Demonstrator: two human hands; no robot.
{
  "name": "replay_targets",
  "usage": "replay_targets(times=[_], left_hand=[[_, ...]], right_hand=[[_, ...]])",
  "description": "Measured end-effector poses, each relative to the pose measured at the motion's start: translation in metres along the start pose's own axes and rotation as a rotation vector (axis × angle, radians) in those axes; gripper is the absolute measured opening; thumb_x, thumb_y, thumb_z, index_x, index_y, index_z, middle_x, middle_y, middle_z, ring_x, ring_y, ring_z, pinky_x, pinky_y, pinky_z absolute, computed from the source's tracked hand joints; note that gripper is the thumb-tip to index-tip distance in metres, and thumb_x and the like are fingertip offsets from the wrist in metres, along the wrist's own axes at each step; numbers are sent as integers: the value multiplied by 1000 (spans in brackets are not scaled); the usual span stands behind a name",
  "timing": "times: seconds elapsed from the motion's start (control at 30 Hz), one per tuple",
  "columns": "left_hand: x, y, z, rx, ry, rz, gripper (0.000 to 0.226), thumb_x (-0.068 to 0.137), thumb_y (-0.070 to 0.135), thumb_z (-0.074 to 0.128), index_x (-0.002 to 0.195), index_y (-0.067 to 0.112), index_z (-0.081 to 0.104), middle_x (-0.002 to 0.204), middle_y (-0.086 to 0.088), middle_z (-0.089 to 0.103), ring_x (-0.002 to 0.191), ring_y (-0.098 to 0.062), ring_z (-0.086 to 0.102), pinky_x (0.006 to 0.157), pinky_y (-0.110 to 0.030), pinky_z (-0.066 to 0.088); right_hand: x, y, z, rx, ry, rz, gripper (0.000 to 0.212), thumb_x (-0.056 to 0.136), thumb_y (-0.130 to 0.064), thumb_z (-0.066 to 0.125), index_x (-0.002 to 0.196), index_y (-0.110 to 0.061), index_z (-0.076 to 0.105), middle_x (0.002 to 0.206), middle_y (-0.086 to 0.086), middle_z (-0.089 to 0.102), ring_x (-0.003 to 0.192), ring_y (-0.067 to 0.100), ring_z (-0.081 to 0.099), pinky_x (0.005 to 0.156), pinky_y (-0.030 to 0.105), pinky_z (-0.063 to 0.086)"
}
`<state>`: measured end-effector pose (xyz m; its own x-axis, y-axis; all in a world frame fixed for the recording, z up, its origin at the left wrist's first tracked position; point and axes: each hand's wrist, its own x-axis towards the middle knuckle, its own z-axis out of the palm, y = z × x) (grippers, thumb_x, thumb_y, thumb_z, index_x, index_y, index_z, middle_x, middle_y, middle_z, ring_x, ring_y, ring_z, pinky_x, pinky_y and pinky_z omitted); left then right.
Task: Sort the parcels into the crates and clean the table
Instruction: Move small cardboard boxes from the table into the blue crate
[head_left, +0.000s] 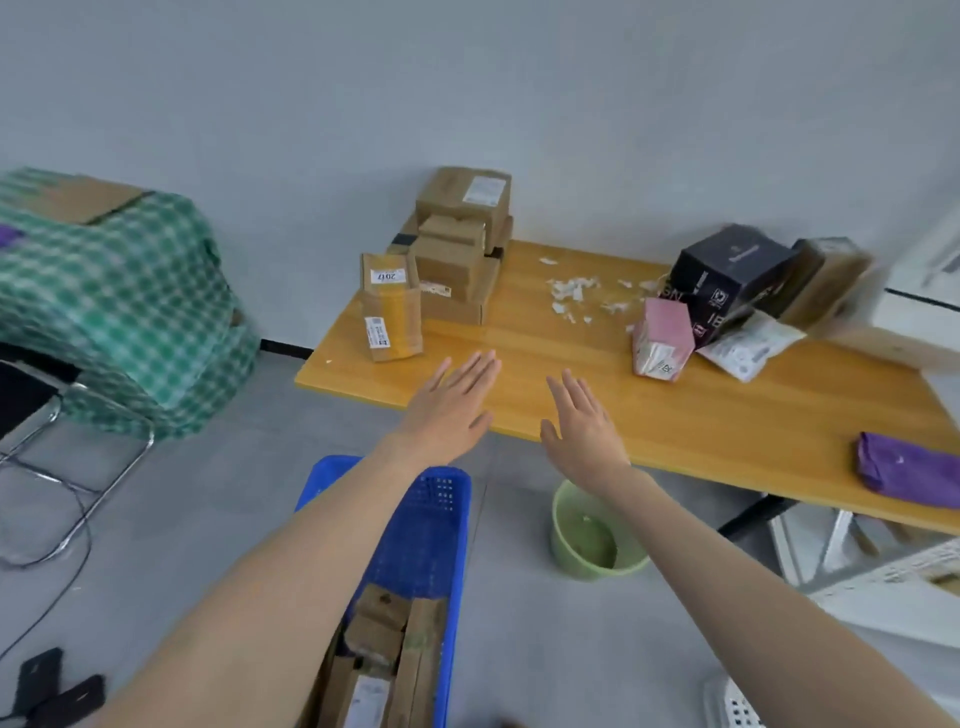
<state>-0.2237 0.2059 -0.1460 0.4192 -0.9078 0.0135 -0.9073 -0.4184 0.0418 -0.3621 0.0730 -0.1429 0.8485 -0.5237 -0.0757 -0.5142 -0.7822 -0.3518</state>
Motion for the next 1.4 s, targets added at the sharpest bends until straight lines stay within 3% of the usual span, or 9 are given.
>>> replay_targets(times=[0.27, 0.43, 0.6, 0.97, 1.4], left_hand=[[-6, 38, -53, -46, -20, -109, 64, 101, 43, 20, 150, 15, -11, 157, 1, -19, 144, -12, -17, 116, -42, -11], [-16, 64, -65, -14, -41, -30, 64, 101, 44, 18, 150, 16, -11, 156, 2, -20, 144, -13, -19, 116, -42, -12], [-18, 77, -70, 115, -192, 127, 65, 101, 46, 22, 150, 21, -13, 156, 4, -21, 142, -11, -21, 116, -43, -14], [69, 68, -100, 106, -120, -125, 63, 101, 47, 23, 152, 23, -5, 157, 3, -17, 143, -14, -20, 112, -44, -16], [93, 5, -76, 84, -238, -343, 63, 101, 46, 23, 152, 20, -4, 158, 0, -16, 144, -16, -19, 114, -46, -12]], right_hand=[[-52, 7, -45, -106, 178, 19, 62, 100, -27, 35, 153, -20, 4, 160, 3, -8, 147, 22, -7, 119, 39, 3], [-82, 29, -64, -113, 250, 109, 62, 100, -27, 35, 153, -19, 4, 160, 4, -6, 147, 22, -6, 118, 39, 4], [-77, 54, -74, -95, 221, 163, 62, 99, -27, 36, 152, -20, 6, 160, 6, -3, 147, 26, -2, 118, 41, 7], [11, 117, -124, -98, 174, -2, 56, 100, -28, 35, 151, -18, 12, 159, 4, 4, 147, 24, 0, 119, 45, 8], [71, 128, -106, -102, 35, -75, 59, 101, -30, 33, 153, -21, 7, 160, 1, -2, 147, 22, -2, 118, 43, 6]])
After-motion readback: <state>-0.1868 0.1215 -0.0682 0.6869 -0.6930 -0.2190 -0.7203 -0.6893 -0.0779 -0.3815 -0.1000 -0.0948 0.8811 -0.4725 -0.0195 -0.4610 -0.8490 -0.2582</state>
